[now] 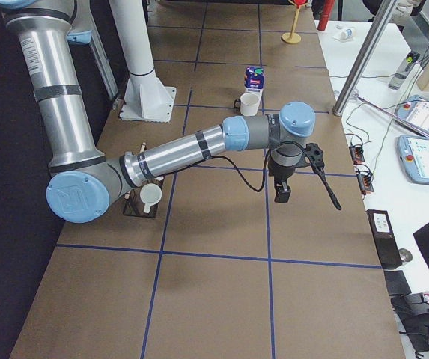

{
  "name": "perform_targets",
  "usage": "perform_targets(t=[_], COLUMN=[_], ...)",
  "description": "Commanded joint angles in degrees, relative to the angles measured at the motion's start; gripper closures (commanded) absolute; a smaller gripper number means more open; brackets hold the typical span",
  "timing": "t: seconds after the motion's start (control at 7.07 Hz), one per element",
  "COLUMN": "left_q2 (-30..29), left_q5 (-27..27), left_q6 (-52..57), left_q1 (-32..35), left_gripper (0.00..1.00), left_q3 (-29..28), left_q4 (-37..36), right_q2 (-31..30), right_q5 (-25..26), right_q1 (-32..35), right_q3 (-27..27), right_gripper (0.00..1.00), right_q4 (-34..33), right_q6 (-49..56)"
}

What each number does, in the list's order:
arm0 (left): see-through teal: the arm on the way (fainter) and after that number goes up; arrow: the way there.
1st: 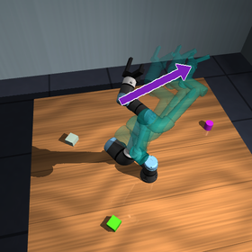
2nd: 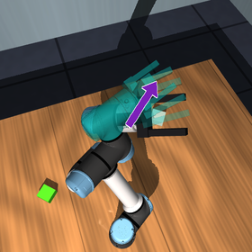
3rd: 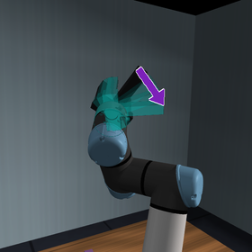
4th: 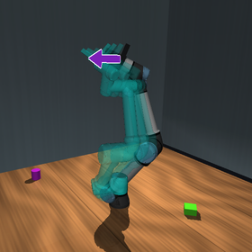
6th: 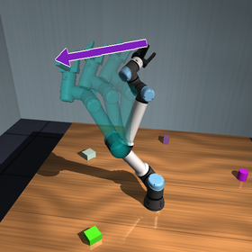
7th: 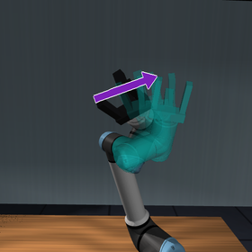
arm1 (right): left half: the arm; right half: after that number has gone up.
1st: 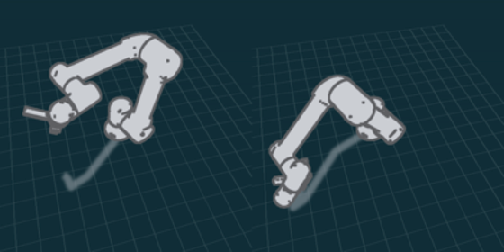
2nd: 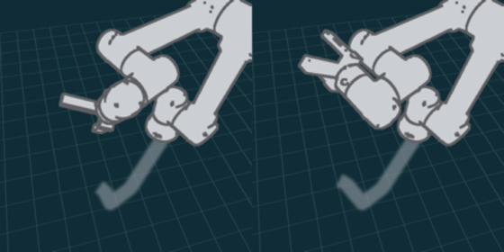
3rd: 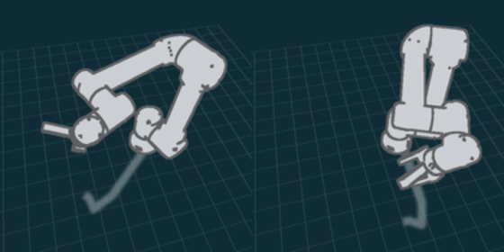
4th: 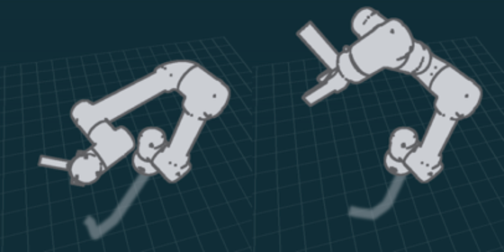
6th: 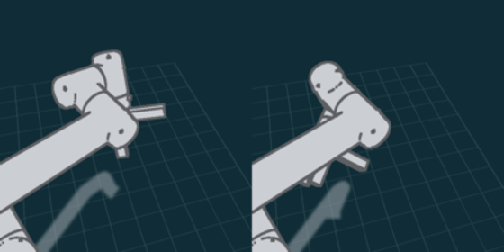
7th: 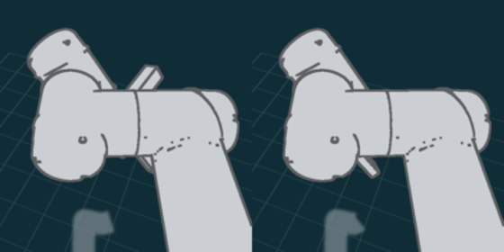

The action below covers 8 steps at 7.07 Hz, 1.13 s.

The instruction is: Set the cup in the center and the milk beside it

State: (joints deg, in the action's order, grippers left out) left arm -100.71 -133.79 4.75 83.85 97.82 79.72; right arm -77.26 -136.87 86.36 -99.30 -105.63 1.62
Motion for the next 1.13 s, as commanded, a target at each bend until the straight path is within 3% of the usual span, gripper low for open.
perform_targets(t=[0.0,0.99], left_q2=[0.24,-0.02], left_q5=[0.28,-0.16], left_q6=[0.09,0.88], left_q1=[0.35,4.56], left_gripper=[0.0,0.0], left_q3=[0.0,-4.13], left_q4=[-0.01,-0.35], right_q2=[-0.17,-1.14], right_q5=[0.2,-0.5], right_q1=[-0.05,-0.05], right_q3=[-0.02,-0.63], right_gripper=[0.0,0.0], right_q4=[0.16,0.25], right_q6=[0.05,-0.04])
